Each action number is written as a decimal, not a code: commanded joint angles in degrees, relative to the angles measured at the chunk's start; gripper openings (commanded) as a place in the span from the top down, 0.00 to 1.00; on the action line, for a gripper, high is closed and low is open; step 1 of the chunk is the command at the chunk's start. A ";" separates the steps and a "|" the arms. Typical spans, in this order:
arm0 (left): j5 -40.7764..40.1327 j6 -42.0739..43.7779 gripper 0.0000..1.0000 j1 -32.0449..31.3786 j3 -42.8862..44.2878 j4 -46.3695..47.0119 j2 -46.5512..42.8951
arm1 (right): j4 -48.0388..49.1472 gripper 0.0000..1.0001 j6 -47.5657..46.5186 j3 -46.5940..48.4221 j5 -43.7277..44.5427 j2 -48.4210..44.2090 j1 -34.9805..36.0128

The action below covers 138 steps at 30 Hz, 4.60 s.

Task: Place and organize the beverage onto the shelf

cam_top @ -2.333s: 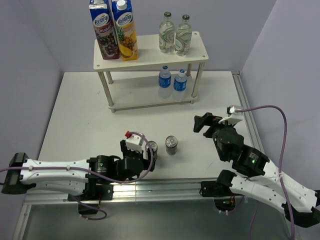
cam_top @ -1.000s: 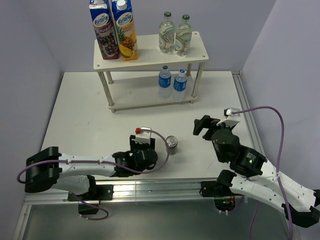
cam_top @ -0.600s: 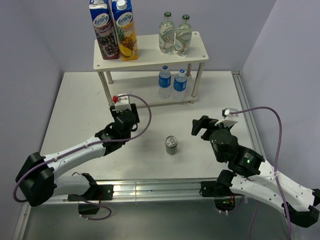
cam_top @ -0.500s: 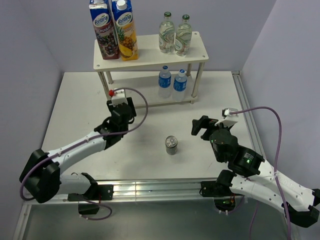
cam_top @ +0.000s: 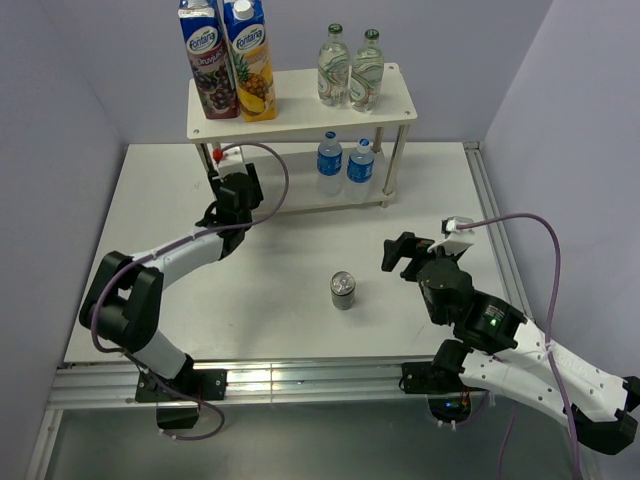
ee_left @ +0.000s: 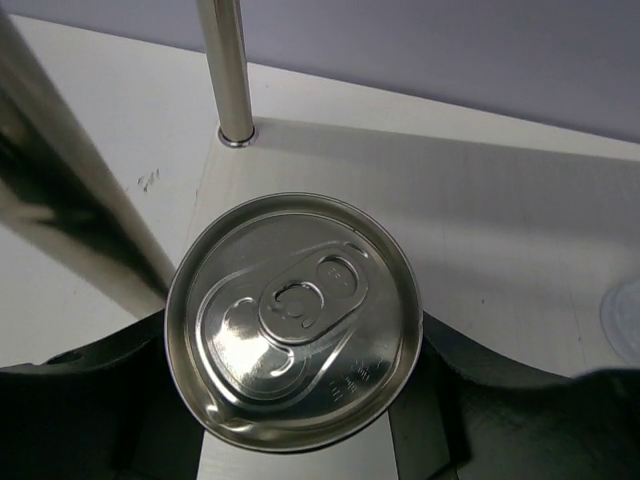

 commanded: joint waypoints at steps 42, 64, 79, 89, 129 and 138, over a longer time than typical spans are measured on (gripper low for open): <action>-1.36 -2.32 0.01 -0.57 -1.93 0.32 -5.33 | 2.22 0.00 0.01 -0.76 2.47 -0.10 0.32; 8.66 -17.96 0.01 -32.38 -37.97 9.60 -32.58 | -0.15 0.00 1.85 1.08 4.32 1.22 0.40; 13.84 -12.69 0.01 -40.30 -30.07 22.46 -11.95 | -2.79 0.00 3.34 0.91 5.64 -0.80 0.32; 14.72 -10.58 0.01 -41.36 -23.40 22.73 -4.64 | -2.61 0.00 3.61 0.21 5.73 -1.24 0.40; 12.17 2.95 1.00 -4.19 8.07 15.08 5.20 | 1.69 0.00 1.50 -2.08 4.93 -0.72 0.23; 11.91 1.90 1.00 -2.07 8.08 18.07 10.30 | 2.13 0.00 1.15 -2.34 4.94 -0.01 0.32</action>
